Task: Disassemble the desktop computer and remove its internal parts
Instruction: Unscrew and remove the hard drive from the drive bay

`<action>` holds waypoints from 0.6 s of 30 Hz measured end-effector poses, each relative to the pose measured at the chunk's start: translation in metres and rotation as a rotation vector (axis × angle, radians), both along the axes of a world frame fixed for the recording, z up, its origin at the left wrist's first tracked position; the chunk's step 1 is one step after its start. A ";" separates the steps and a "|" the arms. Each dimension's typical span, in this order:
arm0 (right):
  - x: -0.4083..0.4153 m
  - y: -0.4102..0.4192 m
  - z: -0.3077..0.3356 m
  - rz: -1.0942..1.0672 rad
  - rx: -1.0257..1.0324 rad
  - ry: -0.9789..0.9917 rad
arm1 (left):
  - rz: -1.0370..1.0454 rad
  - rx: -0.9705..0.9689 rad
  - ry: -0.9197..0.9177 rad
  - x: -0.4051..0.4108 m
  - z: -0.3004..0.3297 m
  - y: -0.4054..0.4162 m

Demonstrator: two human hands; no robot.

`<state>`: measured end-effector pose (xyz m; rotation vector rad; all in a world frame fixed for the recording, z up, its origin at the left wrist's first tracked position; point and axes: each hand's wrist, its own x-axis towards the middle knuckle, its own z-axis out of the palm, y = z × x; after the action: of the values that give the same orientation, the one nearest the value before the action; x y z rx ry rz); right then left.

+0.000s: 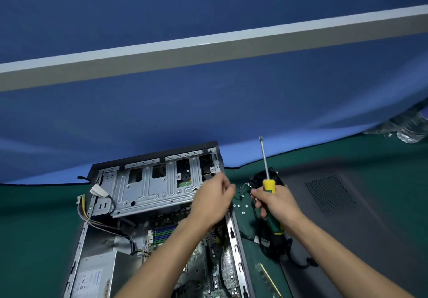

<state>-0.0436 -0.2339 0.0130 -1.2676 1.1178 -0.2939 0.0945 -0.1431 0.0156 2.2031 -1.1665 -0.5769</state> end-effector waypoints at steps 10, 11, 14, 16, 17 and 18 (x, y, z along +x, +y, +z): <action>0.008 0.016 -0.083 0.031 -0.125 0.352 | 0.114 0.181 -0.528 0.014 -0.040 -0.013; 0.013 0.017 -0.088 0.052 -0.164 0.389 | 0.128 0.171 -0.524 0.015 -0.041 -0.013; 0.028 0.017 -0.098 0.065 -0.270 0.497 | 0.183 0.124 -0.505 0.015 -0.042 -0.014; 0.038 0.017 -0.104 0.083 -0.309 0.555 | 0.198 0.079 -0.490 0.015 -0.045 -0.016; 0.042 0.017 -0.107 0.100 -0.320 0.585 | 0.201 0.056 -0.492 0.016 -0.047 -0.016; 0.045 0.017 -0.109 0.117 -0.332 0.615 | 0.206 0.036 -0.497 0.017 -0.048 -0.016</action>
<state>0.0012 -0.2169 -0.0961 -1.7802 1.5465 0.0107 0.1110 -0.1595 -0.0329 2.5396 -1.1431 0.0448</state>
